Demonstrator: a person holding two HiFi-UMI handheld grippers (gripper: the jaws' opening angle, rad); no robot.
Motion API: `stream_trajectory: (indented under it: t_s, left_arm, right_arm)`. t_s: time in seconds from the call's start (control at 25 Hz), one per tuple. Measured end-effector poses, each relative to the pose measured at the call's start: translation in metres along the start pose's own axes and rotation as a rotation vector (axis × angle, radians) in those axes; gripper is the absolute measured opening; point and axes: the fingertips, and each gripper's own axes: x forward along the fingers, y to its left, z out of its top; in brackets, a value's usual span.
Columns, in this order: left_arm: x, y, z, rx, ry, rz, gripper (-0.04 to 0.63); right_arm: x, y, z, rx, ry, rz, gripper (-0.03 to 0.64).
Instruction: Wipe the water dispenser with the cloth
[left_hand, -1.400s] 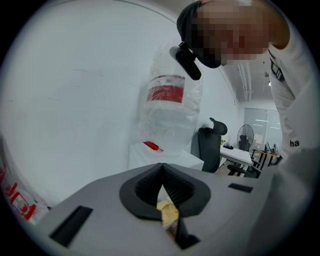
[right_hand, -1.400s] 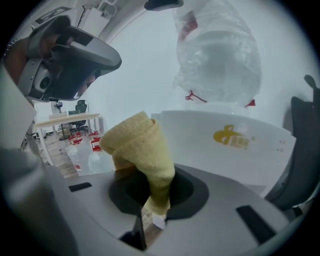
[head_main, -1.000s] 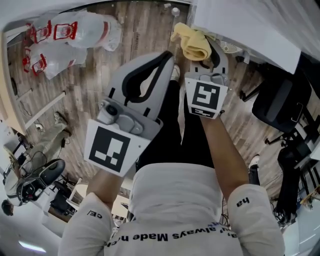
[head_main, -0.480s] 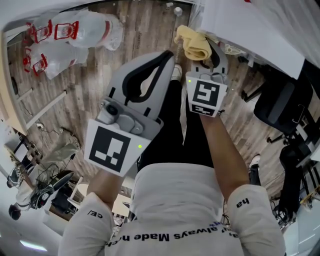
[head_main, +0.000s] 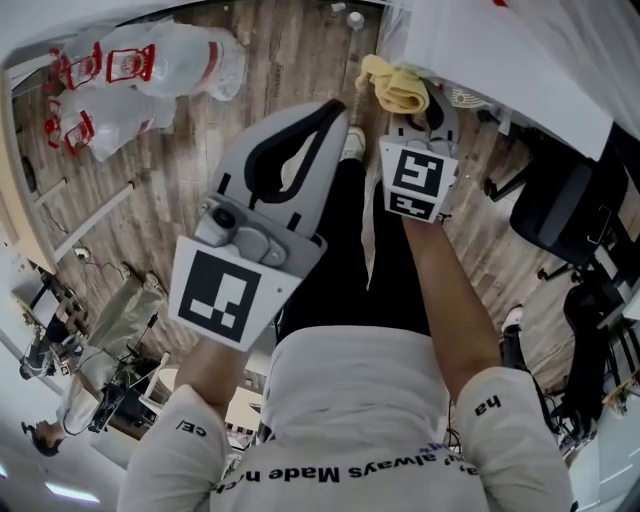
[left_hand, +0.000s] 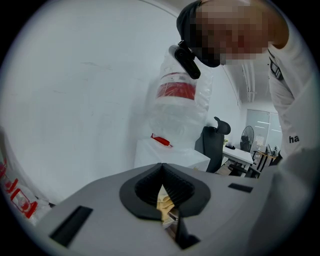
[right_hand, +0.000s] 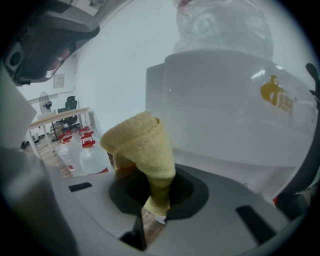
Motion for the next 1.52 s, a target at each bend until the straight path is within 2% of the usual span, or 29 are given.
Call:
stream_trajectory:
  t_s: [0.2, 0.44, 0.68, 1.52]
  left_arm:
    - [0.002, 0.0, 0.0, -0.003, -0.002, -0.004, 0.018]
    - [0.004, -0.001, -0.001, -0.005, 0.004, -0.008, 0.018]
    - [0.003, 0.004, -0.003, -0.006, 0.011, -0.001, 0.018]
    - [-0.007, 0.01, -0.01, -0.03, 0.007, 0.009, 0.018]
  right_arm:
    - [0.001, 0.006, 0.0, -0.003, 0.021, -0.013, 0.06]
    - [0.009, 0.01, -0.009, 0.083, 0.053, -0.003, 0.06]
    - [0.021, 0.009, -0.027, 0.12, 0.071, -0.002, 0.06]
    - [0.065, 0.01, -0.089, 0.089, 0.142, 0.018, 0.063]
